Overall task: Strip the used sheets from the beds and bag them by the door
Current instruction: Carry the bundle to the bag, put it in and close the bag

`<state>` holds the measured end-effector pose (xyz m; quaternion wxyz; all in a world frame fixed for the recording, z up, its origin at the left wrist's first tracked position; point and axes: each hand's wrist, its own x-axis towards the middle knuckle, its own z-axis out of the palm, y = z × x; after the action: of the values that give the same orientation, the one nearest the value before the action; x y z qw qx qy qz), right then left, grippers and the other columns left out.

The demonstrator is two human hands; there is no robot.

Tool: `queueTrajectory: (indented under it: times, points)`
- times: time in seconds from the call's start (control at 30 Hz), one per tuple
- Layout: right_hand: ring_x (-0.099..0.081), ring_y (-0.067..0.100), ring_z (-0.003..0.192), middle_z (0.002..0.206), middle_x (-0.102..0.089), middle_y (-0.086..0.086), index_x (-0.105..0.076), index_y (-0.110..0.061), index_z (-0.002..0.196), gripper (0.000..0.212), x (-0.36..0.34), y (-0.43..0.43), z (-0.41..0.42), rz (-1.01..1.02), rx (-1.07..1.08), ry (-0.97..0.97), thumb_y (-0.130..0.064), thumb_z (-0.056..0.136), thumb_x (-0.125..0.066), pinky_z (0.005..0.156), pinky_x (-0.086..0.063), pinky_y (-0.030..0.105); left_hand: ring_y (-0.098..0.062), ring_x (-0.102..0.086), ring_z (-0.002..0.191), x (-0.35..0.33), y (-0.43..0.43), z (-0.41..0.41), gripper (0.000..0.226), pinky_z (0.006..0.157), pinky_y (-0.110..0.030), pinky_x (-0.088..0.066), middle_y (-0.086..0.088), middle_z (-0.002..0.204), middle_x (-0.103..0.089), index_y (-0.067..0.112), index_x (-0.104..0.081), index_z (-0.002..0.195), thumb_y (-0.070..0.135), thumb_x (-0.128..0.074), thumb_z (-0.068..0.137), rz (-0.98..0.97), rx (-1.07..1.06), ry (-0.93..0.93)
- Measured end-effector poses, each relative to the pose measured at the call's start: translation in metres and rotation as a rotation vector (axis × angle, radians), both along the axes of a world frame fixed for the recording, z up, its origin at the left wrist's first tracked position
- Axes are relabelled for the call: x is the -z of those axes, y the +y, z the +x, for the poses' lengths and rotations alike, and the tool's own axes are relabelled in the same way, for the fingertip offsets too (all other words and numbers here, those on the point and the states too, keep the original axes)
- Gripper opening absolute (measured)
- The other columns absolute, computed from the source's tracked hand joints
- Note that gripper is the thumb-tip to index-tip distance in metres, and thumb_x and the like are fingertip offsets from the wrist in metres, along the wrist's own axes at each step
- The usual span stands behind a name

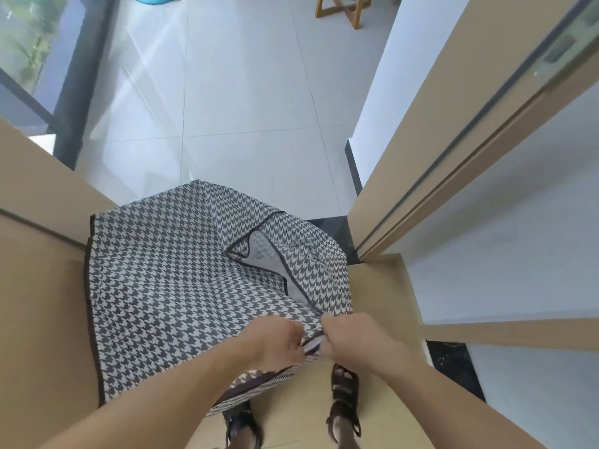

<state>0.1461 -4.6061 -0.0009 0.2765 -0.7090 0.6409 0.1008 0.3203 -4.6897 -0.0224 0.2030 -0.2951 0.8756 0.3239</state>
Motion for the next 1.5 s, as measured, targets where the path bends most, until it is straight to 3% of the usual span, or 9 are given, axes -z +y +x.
queueTrajectory:
  times: [0.1,0.23,0.33,0.43,0.7,0.9,1.07,1.27,1.5]
  points:
    - [-0.056,0.030,0.079,0.084,-0.051,0.004,-0.039,-0.016,0.093,0.016,0.007,-0.004,-0.020,0.031,-0.016,-0.078,-0.031,0.099,-0.039,0.065,-0.037,0.037,-0.015,-0.056,0.069,0.002,0.005,-0.018,0.026,0.058,-0.028,-0.043,0.010,0.074,-0.058,0.029,-0.051,0.086,0.055,-0.050,0.084,-0.080,-0.103,-0.001]
    - [-0.060,0.030,0.084,0.086,-0.043,0.005,-0.057,-0.008,0.104,0.021,0.005,-0.004,-0.024,0.132,-0.213,0.083,-0.024,0.103,-0.043,0.070,-0.050,0.038,-0.008,-0.047,0.060,0.006,0.026,-0.035,0.022,0.051,-0.023,-0.030,0.009,0.073,-0.057,0.029,-0.045,0.075,0.041,-0.044,0.093,-0.109,-0.194,-0.018]
    - [-0.058,0.029,0.079,0.093,-0.055,0.006,-0.044,-0.017,0.088,0.020,0.009,0.001,-0.025,0.235,-0.127,-0.105,-0.029,0.103,-0.040,0.068,-0.045,0.037,-0.010,-0.056,0.068,0.007,0.046,-0.038,0.014,0.054,-0.021,-0.037,0.008,0.078,-0.060,0.027,-0.051,0.081,0.037,-0.046,0.088,-0.108,-0.248,0.000]
    - [-0.060,0.019,0.067,0.087,-0.060,0.001,-0.040,-0.021,0.088,0.017,0.015,0.011,-0.026,0.276,0.054,-0.287,-0.030,0.102,-0.037,0.061,-0.045,0.035,-0.012,-0.053,0.092,0.007,0.056,-0.030,0.028,0.073,-0.025,-0.045,0.008,0.101,-0.056,0.026,-0.054,0.106,0.046,-0.050,0.086,-0.110,-0.332,0.071]
    - [-0.047,0.012,0.065,0.073,-0.047,-0.008,-0.036,-0.026,0.085,0.018,0.024,0.041,-0.010,-0.064,0.086,-0.550,-0.028,0.100,-0.047,0.061,-0.036,0.031,-0.023,-0.055,0.083,-0.002,0.092,-0.004,0.015,0.074,-0.040,-0.049,0.000,0.093,-0.056,0.016,-0.052,0.091,0.030,-0.047,0.092,-0.215,-0.455,0.100]
    - [-0.050,0.013,0.038,0.056,-0.048,-0.005,-0.056,-0.018,0.077,0.027,0.007,0.054,-0.003,-0.556,-0.428,-0.163,-0.033,0.094,-0.041,0.034,-0.036,0.028,-0.020,-0.052,0.087,-0.012,0.132,0.016,0.018,0.069,-0.028,-0.034,-0.002,0.094,-0.057,0.014,-0.058,0.096,0.030,-0.050,0.095,-0.217,-0.493,0.213]
    - [-0.043,0.014,0.034,0.051,-0.043,-0.004,-0.057,-0.017,0.064,0.030,-0.005,0.025,-0.010,-0.921,-0.542,0.008,-0.029,0.090,-0.044,0.034,-0.029,0.025,-0.020,-0.054,0.086,-0.013,0.131,0.014,0.021,0.064,-0.028,-0.028,-0.001,0.092,-0.058,0.013,-0.062,0.100,0.028,-0.046,0.101,-0.288,-0.631,0.330]
    - [-0.048,0.015,0.038,0.050,-0.045,-0.004,-0.056,-0.017,0.067,0.027,-0.015,0.011,-0.017,-0.899,-0.517,-0.044,-0.031,0.088,-0.048,0.038,-0.033,0.025,-0.025,-0.054,0.080,-0.023,0.136,0.018,0.020,0.058,-0.036,-0.047,-0.003,0.085,-0.057,0.010,-0.060,0.085,0.022,-0.051,0.098,-0.446,-0.655,0.386]
    - [-0.054,0.016,0.045,0.057,-0.054,-0.004,-0.061,-0.016,0.070,0.033,-0.004,0.029,-0.041,-0.835,-0.452,-0.040,-0.030,0.095,-0.046,0.040,-0.043,0.028,-0.023,-0.053,0.070,-0.018,0.158,0.035,0.023,0.053,-0.029,-0.042,-0.002,0.078,-0.058,0.012,-0.061,0.076,0.022,-0.052,0.094,-0.516,-0.398,0.492]
